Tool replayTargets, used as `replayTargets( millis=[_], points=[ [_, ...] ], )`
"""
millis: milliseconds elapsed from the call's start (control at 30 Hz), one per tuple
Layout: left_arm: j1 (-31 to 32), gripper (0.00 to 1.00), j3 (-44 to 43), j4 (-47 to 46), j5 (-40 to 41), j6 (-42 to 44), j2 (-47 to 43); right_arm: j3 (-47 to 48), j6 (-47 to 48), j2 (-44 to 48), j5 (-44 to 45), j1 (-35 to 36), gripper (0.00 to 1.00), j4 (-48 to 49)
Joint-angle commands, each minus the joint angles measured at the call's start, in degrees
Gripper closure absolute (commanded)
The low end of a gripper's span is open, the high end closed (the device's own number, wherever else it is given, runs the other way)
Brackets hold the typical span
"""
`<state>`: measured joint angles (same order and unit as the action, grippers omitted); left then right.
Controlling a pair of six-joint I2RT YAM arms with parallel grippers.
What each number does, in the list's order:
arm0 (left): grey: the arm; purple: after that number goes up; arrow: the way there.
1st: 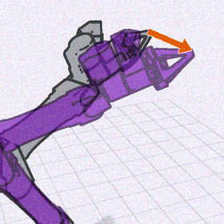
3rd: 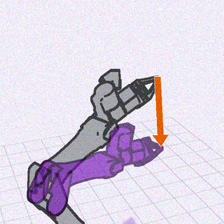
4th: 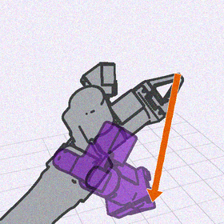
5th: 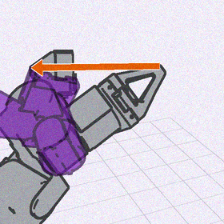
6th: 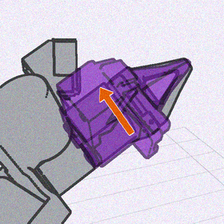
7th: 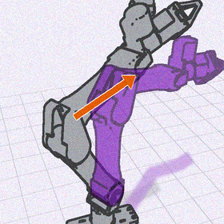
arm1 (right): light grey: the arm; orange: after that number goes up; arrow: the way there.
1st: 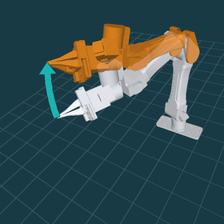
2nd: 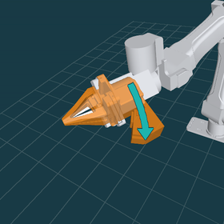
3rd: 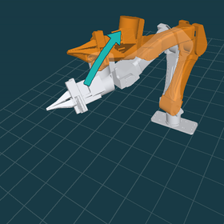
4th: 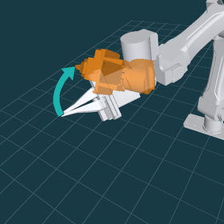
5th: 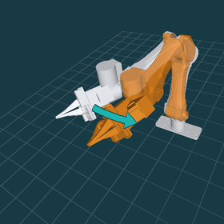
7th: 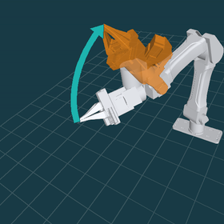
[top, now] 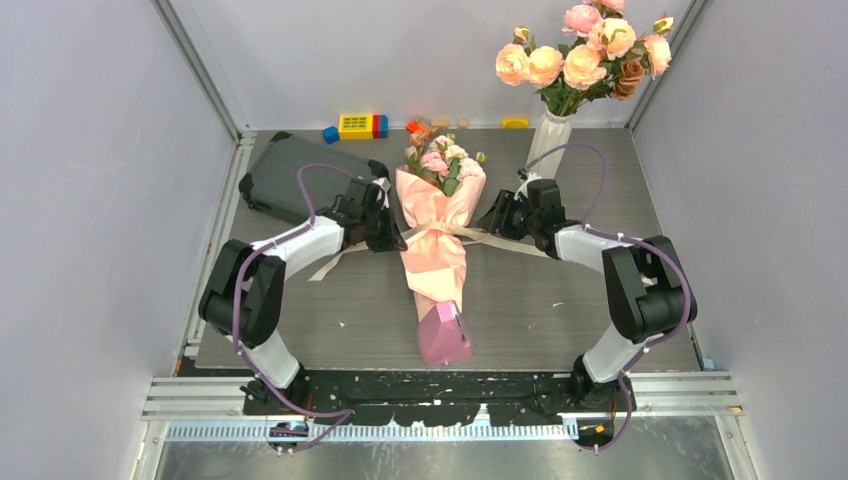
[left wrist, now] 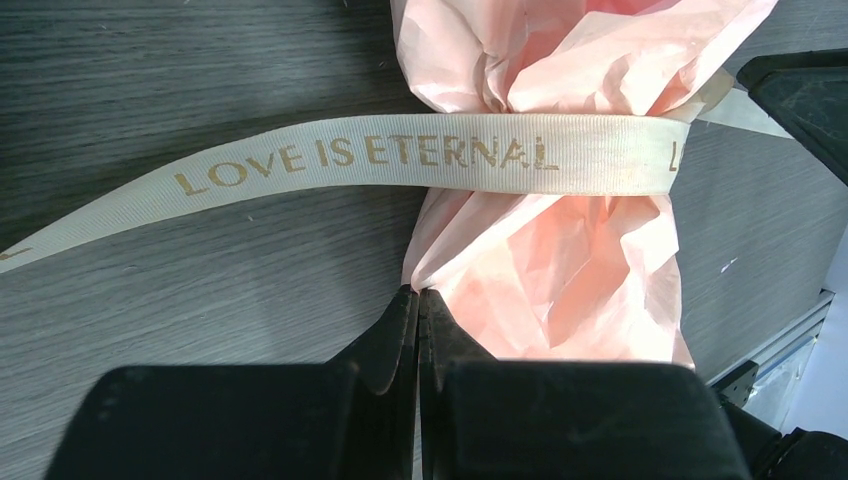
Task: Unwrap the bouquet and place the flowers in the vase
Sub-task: Untie the ribbon from the wrapping paper.
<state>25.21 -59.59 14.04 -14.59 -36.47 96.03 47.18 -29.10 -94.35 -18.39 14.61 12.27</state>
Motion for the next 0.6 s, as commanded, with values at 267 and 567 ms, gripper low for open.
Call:
replayTargets(
  millis=[267, 567],
  points=[
    [-0.4, 1.0, -0.9, 0.6, -0.4, 1.5, -2.5, 4.7, 2.1, -3.7, 2.4, -0.2, 0.48, -4.1],
    [-0.4, 1.0, -0.7, 0.6, -0.2, 1.7, -2.5, 4.9, 0.2, -4.8, -1.0, -0.1, 0.74, -2.2]
  ],
)
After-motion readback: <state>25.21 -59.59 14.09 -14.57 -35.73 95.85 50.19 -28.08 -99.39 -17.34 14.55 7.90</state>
